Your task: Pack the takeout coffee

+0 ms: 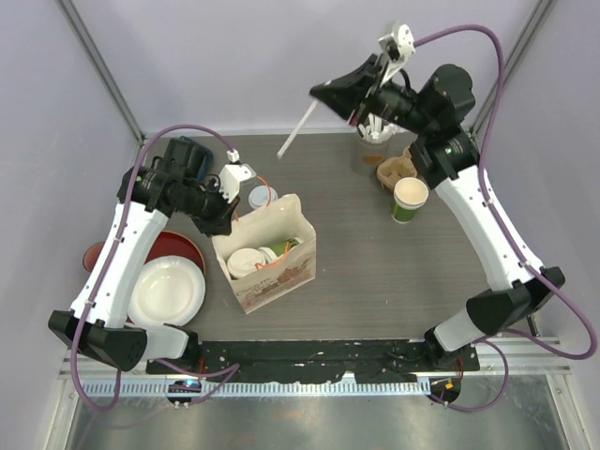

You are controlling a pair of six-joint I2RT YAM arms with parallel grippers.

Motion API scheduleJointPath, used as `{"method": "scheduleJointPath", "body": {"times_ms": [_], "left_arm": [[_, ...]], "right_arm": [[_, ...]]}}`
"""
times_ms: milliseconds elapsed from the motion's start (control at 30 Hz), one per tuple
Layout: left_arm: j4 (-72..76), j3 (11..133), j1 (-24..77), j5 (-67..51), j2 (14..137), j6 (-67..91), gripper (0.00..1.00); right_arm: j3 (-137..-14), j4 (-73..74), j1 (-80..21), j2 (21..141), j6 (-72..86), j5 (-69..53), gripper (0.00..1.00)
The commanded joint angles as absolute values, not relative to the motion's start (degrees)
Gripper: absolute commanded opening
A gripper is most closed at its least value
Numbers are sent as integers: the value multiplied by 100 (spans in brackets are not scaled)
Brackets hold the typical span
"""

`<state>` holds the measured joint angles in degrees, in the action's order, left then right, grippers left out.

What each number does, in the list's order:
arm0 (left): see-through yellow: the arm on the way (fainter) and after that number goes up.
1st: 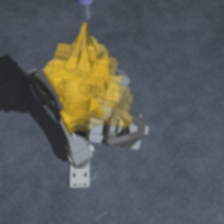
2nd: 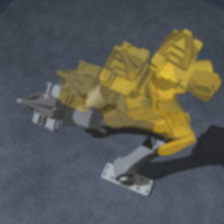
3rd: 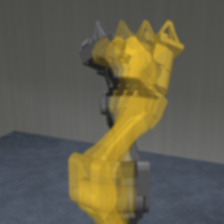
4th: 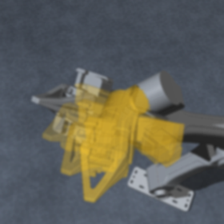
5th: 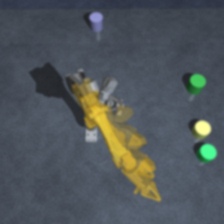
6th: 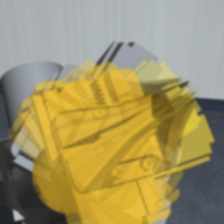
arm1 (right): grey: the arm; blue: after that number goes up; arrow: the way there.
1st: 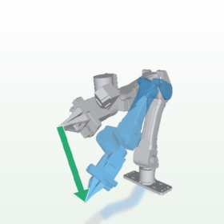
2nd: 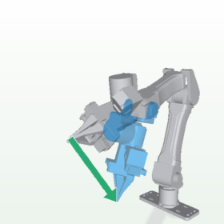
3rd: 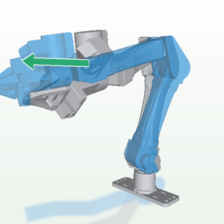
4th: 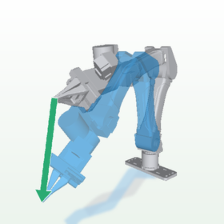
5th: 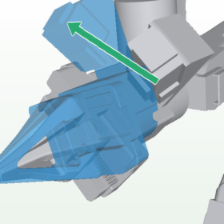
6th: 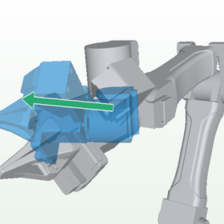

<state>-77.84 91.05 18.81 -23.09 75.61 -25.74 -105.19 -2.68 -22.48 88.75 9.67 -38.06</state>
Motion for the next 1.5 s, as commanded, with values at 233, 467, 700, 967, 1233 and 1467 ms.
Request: {"method": "scheduleJointPath", "body": {"times_ms": [233,467,700,967,1233,1467], "left_arm": [[-8429,9228,1907,-2347,7453,-2487,0],[-8429,9176,1916,-2303,7365,-2487,0],[-8437,9211,1916,-2303,7400,-2505,0],[-8420,9193,1916,-2312,7471,-2522,0],[-8455,9272,1916,-2276,7567,-2549,0],[-8517,9369,1916,-2276,7611,-2514,0]], "right_arm": [[-10467,409,-3340,8191,1012,-6415,1],[-10601,1283,-3410,8262,82,-6567,1],[-11143,3387,-3998,9192,-1543,-4959,1],[-12296,4115,-3850,9792,-1601,-3220,86],[-12076,2260,-2488,9913,-518,-2096,83],[-13314,2733,-1969,11898,-1467,182,63]]}}
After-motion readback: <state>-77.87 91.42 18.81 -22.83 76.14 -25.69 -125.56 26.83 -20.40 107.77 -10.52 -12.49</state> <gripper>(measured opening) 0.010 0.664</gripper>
